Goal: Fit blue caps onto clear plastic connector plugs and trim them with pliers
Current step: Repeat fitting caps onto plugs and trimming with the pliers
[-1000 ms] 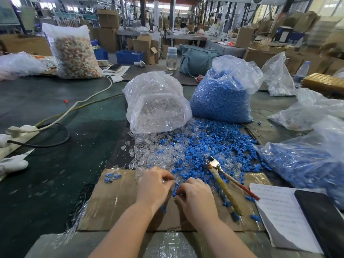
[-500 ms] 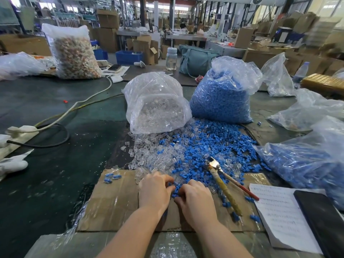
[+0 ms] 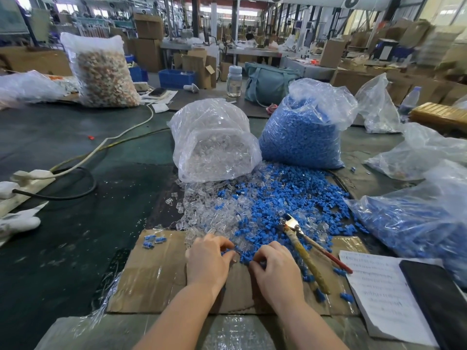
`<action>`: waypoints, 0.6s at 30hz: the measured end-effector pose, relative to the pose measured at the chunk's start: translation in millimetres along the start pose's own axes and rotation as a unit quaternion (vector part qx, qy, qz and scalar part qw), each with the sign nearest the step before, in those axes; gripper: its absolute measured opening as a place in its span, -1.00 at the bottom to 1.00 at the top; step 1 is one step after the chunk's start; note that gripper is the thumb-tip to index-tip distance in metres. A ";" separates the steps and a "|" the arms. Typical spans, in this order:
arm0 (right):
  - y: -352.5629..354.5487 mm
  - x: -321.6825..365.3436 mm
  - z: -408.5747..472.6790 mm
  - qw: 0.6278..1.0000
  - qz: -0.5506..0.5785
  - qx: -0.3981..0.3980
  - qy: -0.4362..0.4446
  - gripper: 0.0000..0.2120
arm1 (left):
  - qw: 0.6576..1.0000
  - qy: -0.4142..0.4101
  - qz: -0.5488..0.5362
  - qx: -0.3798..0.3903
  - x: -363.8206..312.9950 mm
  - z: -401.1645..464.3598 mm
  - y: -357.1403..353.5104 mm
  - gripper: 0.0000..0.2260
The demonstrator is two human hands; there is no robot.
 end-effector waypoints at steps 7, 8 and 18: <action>11.9 -9.4 3.7 0.999 0.027 -0.028 -0.037 -0.85 | 0.998 -0.057 -0.006 0.011 -24.8 1.2 -5.1 -0.80; 13.5 -10.1 4.0 0.998 0.025 -0.031 -0.039 -0.85 | 0.997 -0.074 0.003 0.018 -30.5 1.1 -7.8 -0.76; 23.3 -16.5 6.3 0.996 0.031 -0.041 -0.067 -0.90 | 0.979 -0.175 0.094 0.053 -55.6 4.9 -22.3 -0.78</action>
Point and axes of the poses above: each hand's wrist, its own z-axis towards the middle knuckle, its own y-axis out of the back of the hand, x = y × z, the point moved 10 cm from there along z, towards the middle knuckle, and after that the axes turned 8 degrees about z, right-handed, at the moved point
